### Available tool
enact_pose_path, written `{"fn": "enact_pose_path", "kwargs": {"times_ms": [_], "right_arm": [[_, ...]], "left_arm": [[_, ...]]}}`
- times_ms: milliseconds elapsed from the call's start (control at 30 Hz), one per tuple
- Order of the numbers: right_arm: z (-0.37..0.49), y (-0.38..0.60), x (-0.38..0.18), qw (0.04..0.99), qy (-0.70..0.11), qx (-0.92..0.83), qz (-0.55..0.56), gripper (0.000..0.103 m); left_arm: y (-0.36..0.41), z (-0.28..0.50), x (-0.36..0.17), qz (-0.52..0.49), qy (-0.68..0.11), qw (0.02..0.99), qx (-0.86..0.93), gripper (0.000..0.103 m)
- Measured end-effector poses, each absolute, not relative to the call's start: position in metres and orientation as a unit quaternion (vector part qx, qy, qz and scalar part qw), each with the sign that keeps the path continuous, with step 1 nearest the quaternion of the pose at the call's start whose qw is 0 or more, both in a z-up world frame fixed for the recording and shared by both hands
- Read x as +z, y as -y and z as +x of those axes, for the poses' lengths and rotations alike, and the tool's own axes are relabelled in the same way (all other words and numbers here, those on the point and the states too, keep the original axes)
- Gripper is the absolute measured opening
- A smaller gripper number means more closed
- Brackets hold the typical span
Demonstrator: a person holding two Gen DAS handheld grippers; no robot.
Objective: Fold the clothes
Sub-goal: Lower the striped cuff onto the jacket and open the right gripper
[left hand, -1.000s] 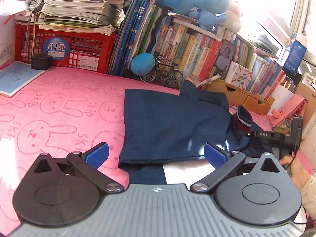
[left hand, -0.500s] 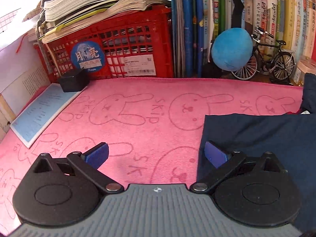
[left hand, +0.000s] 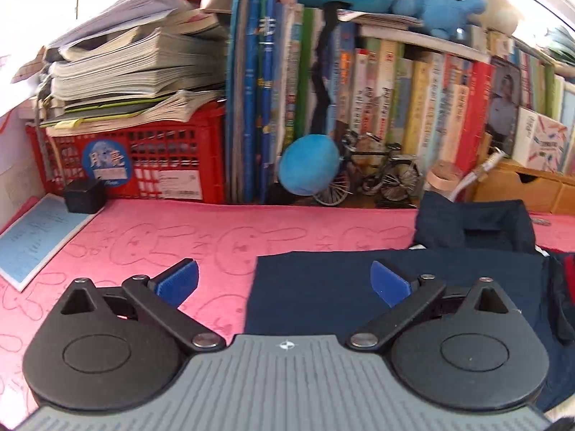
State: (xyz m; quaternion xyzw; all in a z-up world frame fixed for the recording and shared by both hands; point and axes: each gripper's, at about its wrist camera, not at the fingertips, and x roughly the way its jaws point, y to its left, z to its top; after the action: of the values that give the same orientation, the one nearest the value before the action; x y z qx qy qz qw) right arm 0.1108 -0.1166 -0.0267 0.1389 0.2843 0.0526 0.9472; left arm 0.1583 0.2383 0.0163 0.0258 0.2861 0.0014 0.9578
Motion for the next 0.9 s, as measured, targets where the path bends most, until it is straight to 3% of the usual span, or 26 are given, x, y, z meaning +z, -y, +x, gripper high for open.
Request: {"fn": "enact_pose_path", "kwargs": {"times_ms": [33, 133, 300, 400, 567, 633, 700, 767, 833, 900], "right_arm": [[0.108, 0.118, -0.024, 0.950, -0.280, 0.036, 0.131, 0.101], [0.100, 0.121, -0.018, 0.958, -0.267, -0.013, 0.107, 0.102], [0.087, 0.127, -0.006, 0.963, -0.242, -0.094, 0.066, 0.102], [0.084, 0.109, -0.003, 0.975, -0.216, -0.016, 0.055, 0.101], [0.106, 0.064, -0.009, 0.960, -0.249, 0.125, 0.040, 0.070], [0.121, 0.065, -0.019, 0.951, -0.283, 0.115, 0.044, 0.068], [0.130, 0.072, -0.029, 0.945, -0.308, 0.100, 0.045, 0.054], [0.131, 0.087, -0.034, 0.944, -0.314, 0.086, 0.048, 0.025], [0.131, 0.105, -0.035, 0.944, -0.315, 0.079, 0.063, 0.006], [0.132, 0.123, -0.032, 0.943, -0.319, 0.031, 0.085, 0.007]], "left_arm": [[-0.226, 0.159, 0.010, 0.051, -0.289, 0.956, -0.003, 0.103], [-0.212, 0.163, -0.015, 0.096, -0.315, 0.944, 0.010, 0.103], [-0.230, 0.158, -0.026, 0.063, -0.325, 0.944, 0.021, 0.103], [-0.236, 0.154, -0.028, 0.053, -0.325, 0.944, 0.022, 0.103], [-0.240, 0.154, -0.027, 0.041, -0.328, 0.944, 0.016, 0.103], [-0.243, 0.155, -0.028, 0.031, -0.332, 0.943, 0.014, 0.103], [-0.246, 0.156, -0.028, 0.017, -0.337, 0.941, 0.014, 0.103], [-0.251, 0.158, -0.029, 0.000, -0.342, 0.940, 0.014, 0.103], [-0.255, 0.159, -0.029, -0.015, -0.347, 0.938, 0.012, 0.103], [-0.258, 0.159, -0.030, -0.026, -0.349, 0.937, 0.012, 0.103]]}}
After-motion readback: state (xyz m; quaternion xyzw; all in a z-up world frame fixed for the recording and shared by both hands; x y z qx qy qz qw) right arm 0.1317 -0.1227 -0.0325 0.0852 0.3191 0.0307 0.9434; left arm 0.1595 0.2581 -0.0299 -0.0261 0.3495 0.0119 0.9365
